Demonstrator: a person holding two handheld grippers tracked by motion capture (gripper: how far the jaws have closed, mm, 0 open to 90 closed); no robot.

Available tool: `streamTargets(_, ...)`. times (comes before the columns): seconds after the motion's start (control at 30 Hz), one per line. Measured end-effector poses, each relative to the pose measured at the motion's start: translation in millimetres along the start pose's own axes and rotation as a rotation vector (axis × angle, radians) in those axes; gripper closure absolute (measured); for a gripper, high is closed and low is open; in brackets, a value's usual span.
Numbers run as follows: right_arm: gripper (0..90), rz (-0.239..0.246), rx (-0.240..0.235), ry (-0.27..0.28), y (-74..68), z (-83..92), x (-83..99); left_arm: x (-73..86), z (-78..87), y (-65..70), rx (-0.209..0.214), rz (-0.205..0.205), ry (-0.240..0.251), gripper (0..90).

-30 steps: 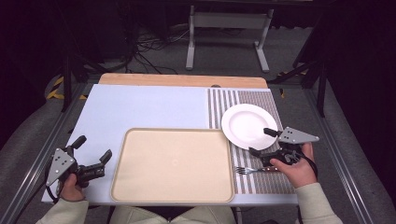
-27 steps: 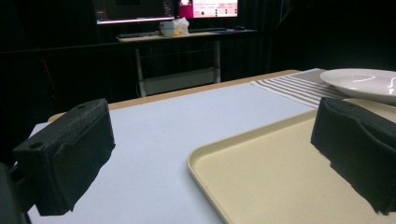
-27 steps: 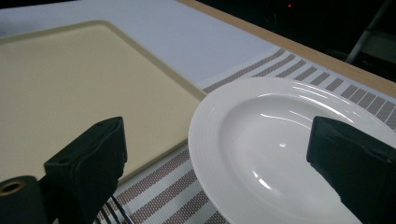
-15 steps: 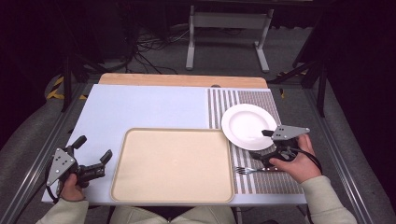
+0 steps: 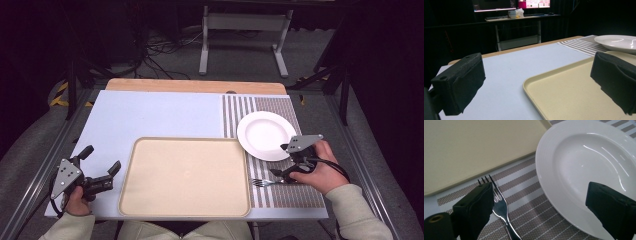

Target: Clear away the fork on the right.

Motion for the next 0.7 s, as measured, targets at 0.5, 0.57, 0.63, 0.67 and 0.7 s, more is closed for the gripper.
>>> streamTargets(0.5, 13.2, 0.073, -0.067, -0.200, -1.9, -2.6, 5.3, -0.2, 0.3, -0.6, -0.007, 0.004, 0.001, 0.1)
streamTargets(0.57, 14.6, 0.080, -0.082, -0.224, -2.5, -2.9, 5.5, -0.3, 0.2, -0.9, -0.008, 0.005, 0.003, 0.1)
streamTargets(0.63, 16.7, 0.097, -0.102, -0.240, -2.7, -3.5, 5.2, 0.1, 0.4, -1.0, -0.006, 0.004, -0.002, 0.1)
streamTargets(0.67, 17.5, 0.098, -0.109, -0.248, -3.1, -3.5, 5.1, 0.1, 0.3, -1.0, -0.005, 0.004, -0.003, 0.1)
streamTargets(0.7, 17.7, 0.103, -0.115, -0.256, -3.4, -3.8, 5.1, 0.1, 0.2, -0.9, -0.005, 0.003, -0.003, 0.1)
Point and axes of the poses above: each handheld gripper's, and its own axes: z roughly backward along the jaws, x roughly out of its underside, y roughly to its right, the point moved 4 cm from there along -z, roughly forward along the jaws, and after that the axes turned 9 degrees about y, right-handed, at the moved point
